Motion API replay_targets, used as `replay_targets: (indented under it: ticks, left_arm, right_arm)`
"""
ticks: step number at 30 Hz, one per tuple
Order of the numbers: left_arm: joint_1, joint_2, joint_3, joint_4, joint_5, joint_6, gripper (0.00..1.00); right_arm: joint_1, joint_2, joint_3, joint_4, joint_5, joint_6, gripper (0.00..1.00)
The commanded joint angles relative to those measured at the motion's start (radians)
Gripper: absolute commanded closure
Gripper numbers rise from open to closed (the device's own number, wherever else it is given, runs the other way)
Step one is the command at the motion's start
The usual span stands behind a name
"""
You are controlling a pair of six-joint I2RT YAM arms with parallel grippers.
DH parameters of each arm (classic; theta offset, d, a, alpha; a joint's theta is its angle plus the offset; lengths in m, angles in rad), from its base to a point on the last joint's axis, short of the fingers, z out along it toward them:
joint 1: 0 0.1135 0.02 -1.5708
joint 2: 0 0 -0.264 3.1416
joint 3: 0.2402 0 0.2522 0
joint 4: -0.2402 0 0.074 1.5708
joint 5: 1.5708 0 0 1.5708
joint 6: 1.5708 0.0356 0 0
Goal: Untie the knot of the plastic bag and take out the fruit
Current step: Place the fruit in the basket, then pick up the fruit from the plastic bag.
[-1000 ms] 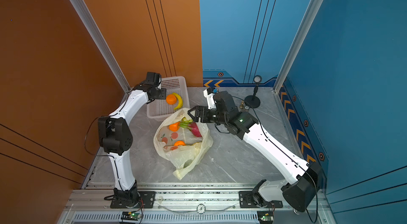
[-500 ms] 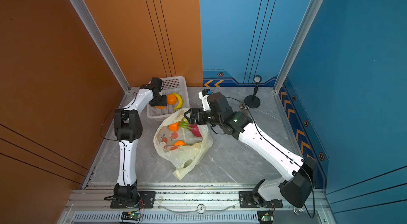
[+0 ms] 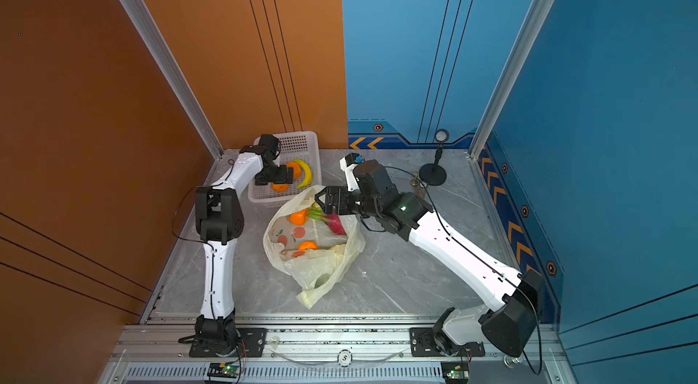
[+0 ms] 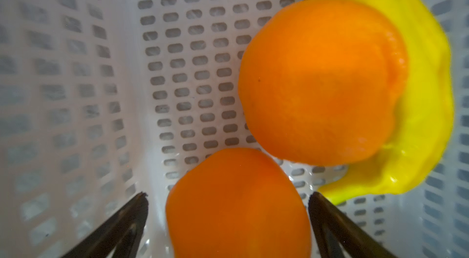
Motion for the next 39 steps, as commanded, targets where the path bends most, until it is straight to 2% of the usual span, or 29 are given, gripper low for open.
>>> replay_targets:
  ticks: [1,7,12,16,21,24,25,27,33,36,39]
  left_arm:
    - [0.002,-0.159,-0.04,-0.006,-0.009,0.003,0.0]
    - [-0.009,-0.397,-0.207,0.035,0.04,-0.025,0.01]
    - [-0.041,-0.635,-0.403,0.102,0.126,-0.08,0.03]
    - [-0.093,-0.829,-0.59,0.161,0.14,-0.124,0.05]
    - [-0.165,-1.052,-0.81,0.162,0.082,-0.2,0.1]
    - [-0.218,-1.174,-0.924,0.121,0.019,-0.265,0.13]
    - [-0.238,-1.208,-0.955,0.098,-0.003,-0.291,0.17]
    - [-0.282,-1.27,-1.005,0.058,-0.029,-0.34,0.21]
    - [-0.449,-1.371,-1.145,0.027,-0.047,-0.49,0.28]
    - [-0.533,-1.347,-1.19,0.027,-0.067,-0.536,0.27]
    - [-0.598,-1.31,-1.229,0.028,-0.101,-0.562,0.22]
  right_arm:
    - [0.008,-0.047,-0.008,-0.022,0.031,-0.024,0.12]
    - [0.026,-0.058,-0.046,-0.037,0.065,-0.057,0.12]
    - [0.071,-0.035,-0.041,-0.1,0.135,-0.147,0.13]
    - [0.107,0.001,-0.042,-0.124,0.153,-0.208,0.13]
    - [0.157,0.086,-0.024,-0.162,0.184,-0.267,0.16]
    - [0.18,0.149,-0.018,-0.17,0.193,-0.283,0.21]
    - [0.184,0.17,-0.017,-0.166,0.193,-0.283,0.24]
    - [0.19,0.212,-0.014,-0.163,0.192,-0.275,0.29]
    - [0.206,0.322,-0.005,-0.17,0.163,-0.263,0.35]
    - [0.225,0.342,-0.023,-0.183,0.136,-0.276,0.4]
    - [0.249,0.336,-0.088,-0.165,0.109,-0.27,0.43]
